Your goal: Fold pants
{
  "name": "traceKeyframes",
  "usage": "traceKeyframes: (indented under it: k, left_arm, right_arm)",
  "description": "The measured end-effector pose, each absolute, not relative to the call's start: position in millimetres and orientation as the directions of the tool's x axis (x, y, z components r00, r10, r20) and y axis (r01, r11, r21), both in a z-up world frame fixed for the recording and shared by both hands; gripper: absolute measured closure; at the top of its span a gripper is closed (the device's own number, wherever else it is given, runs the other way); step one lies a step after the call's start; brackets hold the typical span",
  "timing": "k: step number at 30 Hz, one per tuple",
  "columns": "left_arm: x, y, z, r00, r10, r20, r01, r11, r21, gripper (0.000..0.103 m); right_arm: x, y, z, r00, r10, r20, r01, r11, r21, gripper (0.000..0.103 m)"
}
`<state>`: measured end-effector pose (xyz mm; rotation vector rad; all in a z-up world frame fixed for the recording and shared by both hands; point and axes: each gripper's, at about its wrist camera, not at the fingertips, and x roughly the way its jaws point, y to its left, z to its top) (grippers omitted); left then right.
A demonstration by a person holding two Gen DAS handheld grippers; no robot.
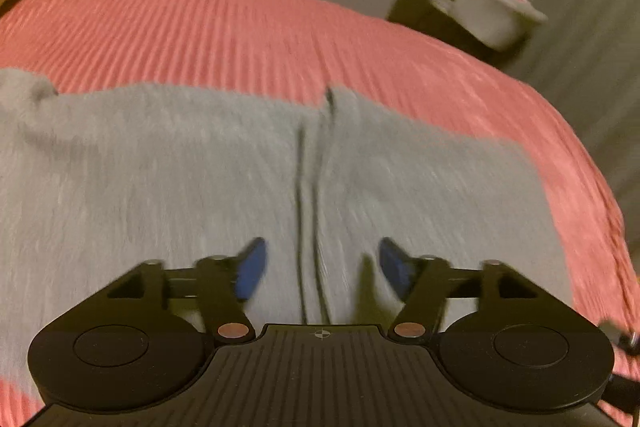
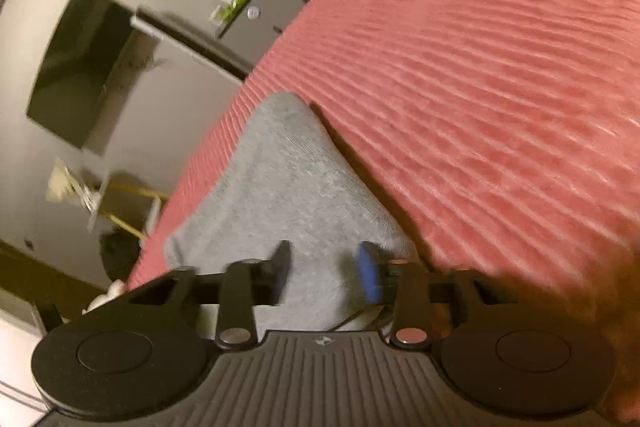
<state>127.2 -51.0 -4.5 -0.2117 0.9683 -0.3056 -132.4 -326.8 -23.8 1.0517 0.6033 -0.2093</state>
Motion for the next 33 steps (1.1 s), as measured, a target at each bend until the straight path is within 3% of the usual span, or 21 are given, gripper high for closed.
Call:
traceKeyframes:
  k: [1, 6, 10, 12, 14, 16, 17, 19, 22, 24, 25, 27, 29, 31, 33]
  left_arm:
    - [117, -49, -6, 0.517, -0.368, -0.773, 0.165, 0.929, -0.331, 0.031]
    - [85, -34, -25, 0.445, -0.478, -0.757, 0.107, 0.868, -0.485, 0.030]
    - [85, -30, -33, 0.447, -0.483, -0.753, 0.106, 0.864, -0.492, 0.030]
    - [84, -30, -34, 0.451, -0.501, -0.739, 0.106, 0.852, -0.513, 0.033]
    - [78, -26, -37, 0.452, -0.508, -0.733, 0.107, 0.847, -0.521, 0.040]
    - [73, -21, -39, 0.456, -0.511, -0.729, 0.117, 0.846, -0.520, 0.053]
    - [73, -20, -40, 0.450, -0.519, -0.727, 0.113, 0.841, -0.530, 0.059]
    - [73, -19, -42, 0.455, -0.526, -0.718, 0.098, 0.831, -0.547, 0.059]
    - [74, -22, -46, 0.453, -0.534, -0.714, 0.104, 0.827, -0.552, 0.062]
    - [73, -27, -48, 0.465, -0.500, -0.731, 0.118, 0.853, -0.509, 0.074]
    - [73, -28, -48, 0.466, -0.493, -0.734, 0.124, 0.858, -0.498, 0.074]
    - [72, -28, -47, 0.470, -0.484, -0.738, 0.126, 0.864, -0.487, 0.079]
    - [71, -27, -45, 0.472, -0.482, -0.738, 0.125, 0.865, -0.485, 0.081]
    - [70, -26, -45, 0.472, -0.483, -0.738, 0.131, 0.866, -0.483, 0.082]
    - [69, -26, -44, 0.474, -0.482, -0.737, 0.137, 0.867, -0.479, 0.084]
  right_arm:
    - [-138, -326, -24, 0.819, 0.122, -0.560, 0.448, 0.472, 0.759, 0.036]
    - [-137, -317, -35, 0.734, 0.134, -0.666, 0.556, 0.443, 0.703, 0.035]
    - [-135, -320, -39, 0.787, 0.140, -0.601, 0.508, 0.406, 0.760, 0.035]
    - [-127, -322, -41, 0.796, 0.143, -0.589, 0.500, 0.394, 0.771, 0.041]
    - [-122, -322, -43, 0.804, 0.148, -0.576, 0.491, 0.379, 0.784, 0.073]
    - [-123, -319, -44, 0.803, 0.130, -0.582, 0.502, 0.379, 0.777, 0.078]
    - [-125, -318, -45, 0.807, 0.120, -0.579, 0.503, 0.376, 0.779, 0.078]
    - [-128, -322, -50, 0.804, 0.121, -0.582, 0.519, 0.335, 0.786, 0.075]
    - [-122, -324, -59, 0.797, 0.167, -0.580, 0.522, 0.292, 0.802, 0.046]
    - [-117, -323, -61, 0.794, 0.163, -0.586, 0.531, 0.283, 0.799, 0.044]
    - [-115, -323, -62, 0.795, 0.155, -0.587, 0.534, 0.280, 0.798, 0.044]
    - [-115, -322, -62, 0.802, 0.120, -0.585, 0.544, 0.260, 0.798, 0.048]
    - [-121, -321, -59, 0.799, 0.060, -0.598, 0.564, 0.269, 0.781, 0.079]
    - [-124, -322, -58, 0.790, 0.036, -0.612, 0.583, 0.266, 0.768, 0.087]
    - [-125, -318, -53, 0.783, 0.004, -0.622, 0.592, 0.301, 0.748, 0.089]
